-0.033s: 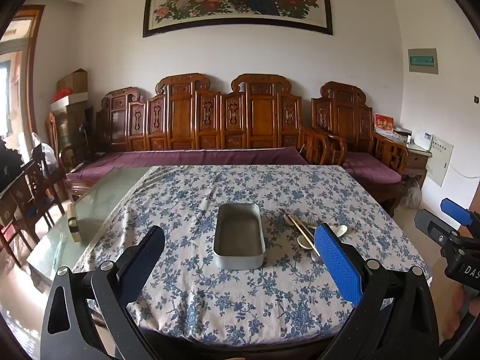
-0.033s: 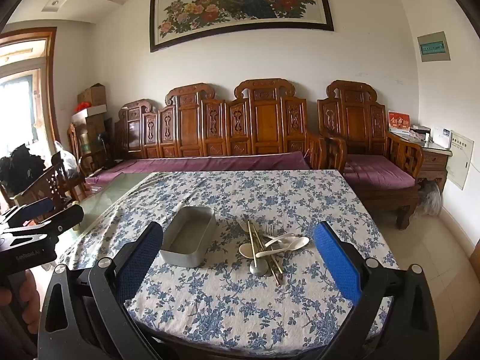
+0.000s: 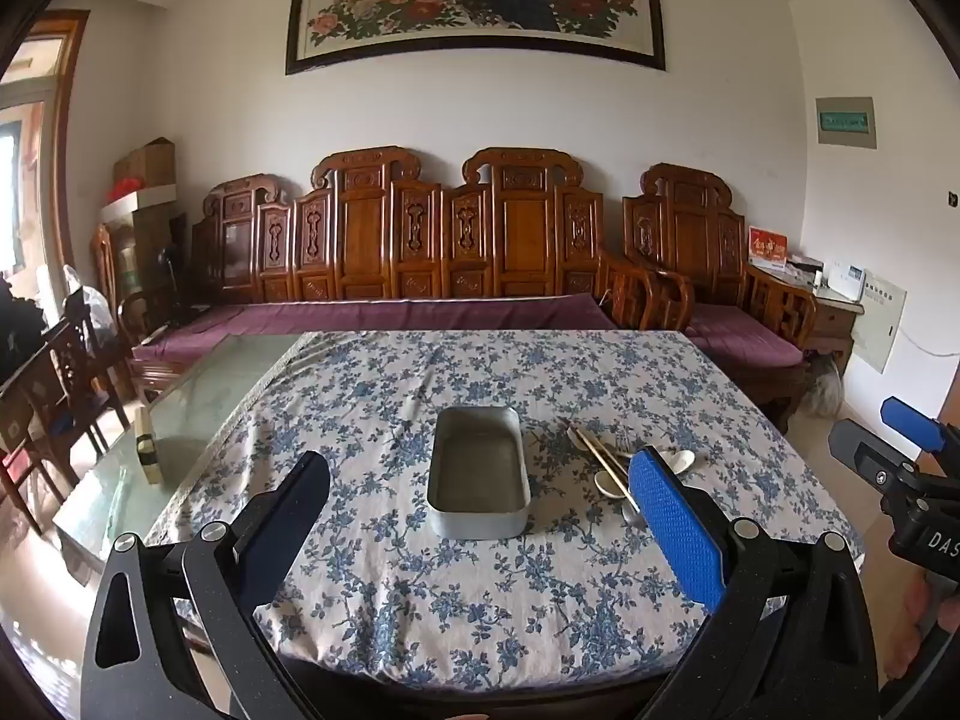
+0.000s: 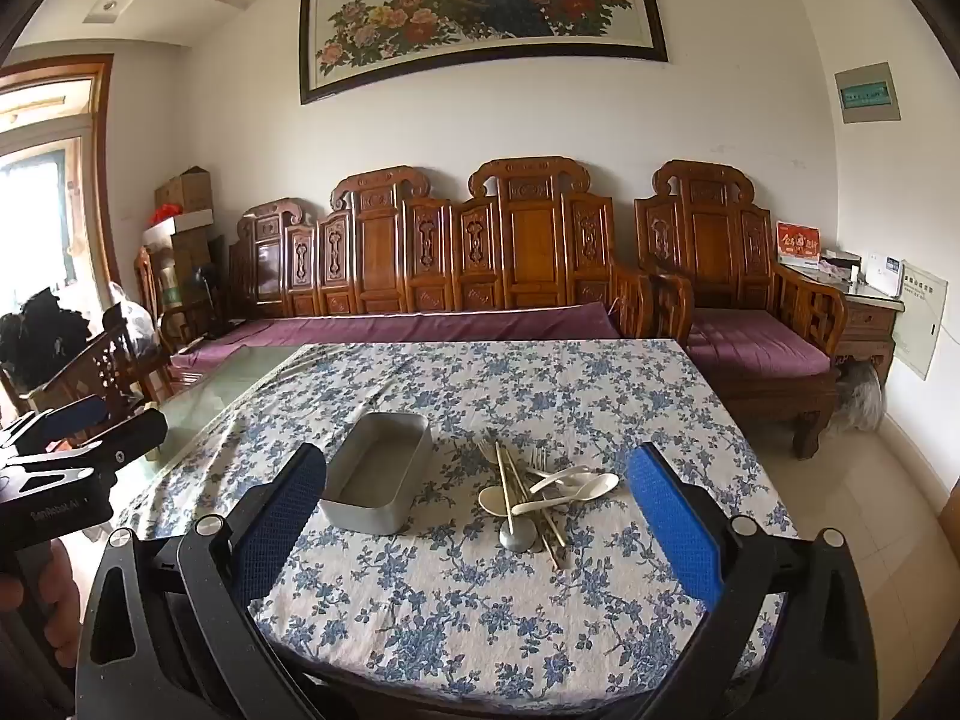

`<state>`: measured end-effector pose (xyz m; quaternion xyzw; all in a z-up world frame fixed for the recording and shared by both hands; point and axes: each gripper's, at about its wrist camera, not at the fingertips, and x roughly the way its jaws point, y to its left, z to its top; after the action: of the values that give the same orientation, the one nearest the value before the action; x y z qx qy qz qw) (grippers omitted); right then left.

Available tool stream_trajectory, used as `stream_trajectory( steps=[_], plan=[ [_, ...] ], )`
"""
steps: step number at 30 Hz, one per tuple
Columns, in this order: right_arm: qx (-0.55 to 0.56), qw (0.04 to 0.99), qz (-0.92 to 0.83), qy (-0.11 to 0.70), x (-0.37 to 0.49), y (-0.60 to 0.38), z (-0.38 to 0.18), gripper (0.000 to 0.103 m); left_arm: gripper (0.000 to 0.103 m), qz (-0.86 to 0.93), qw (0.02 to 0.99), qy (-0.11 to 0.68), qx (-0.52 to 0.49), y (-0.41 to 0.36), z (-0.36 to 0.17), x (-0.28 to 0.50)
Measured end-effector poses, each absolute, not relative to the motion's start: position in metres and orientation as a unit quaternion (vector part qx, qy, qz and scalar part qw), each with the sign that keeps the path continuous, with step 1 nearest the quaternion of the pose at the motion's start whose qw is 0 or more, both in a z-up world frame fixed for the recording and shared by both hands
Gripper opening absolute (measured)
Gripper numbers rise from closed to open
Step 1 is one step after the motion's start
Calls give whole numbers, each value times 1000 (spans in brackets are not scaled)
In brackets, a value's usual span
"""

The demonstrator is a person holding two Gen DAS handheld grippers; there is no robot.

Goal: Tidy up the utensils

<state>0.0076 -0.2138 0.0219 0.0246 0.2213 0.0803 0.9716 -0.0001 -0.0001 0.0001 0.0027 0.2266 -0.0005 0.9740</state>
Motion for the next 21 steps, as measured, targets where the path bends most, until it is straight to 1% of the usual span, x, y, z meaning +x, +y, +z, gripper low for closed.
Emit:
stream_trajectory(
  steps=[21],
  plan=[
    [24, 972, 79, 221, 6, -212, 21, 101, 97, -1, 974, 225, 2, 0, 1, 0]
  ],
)
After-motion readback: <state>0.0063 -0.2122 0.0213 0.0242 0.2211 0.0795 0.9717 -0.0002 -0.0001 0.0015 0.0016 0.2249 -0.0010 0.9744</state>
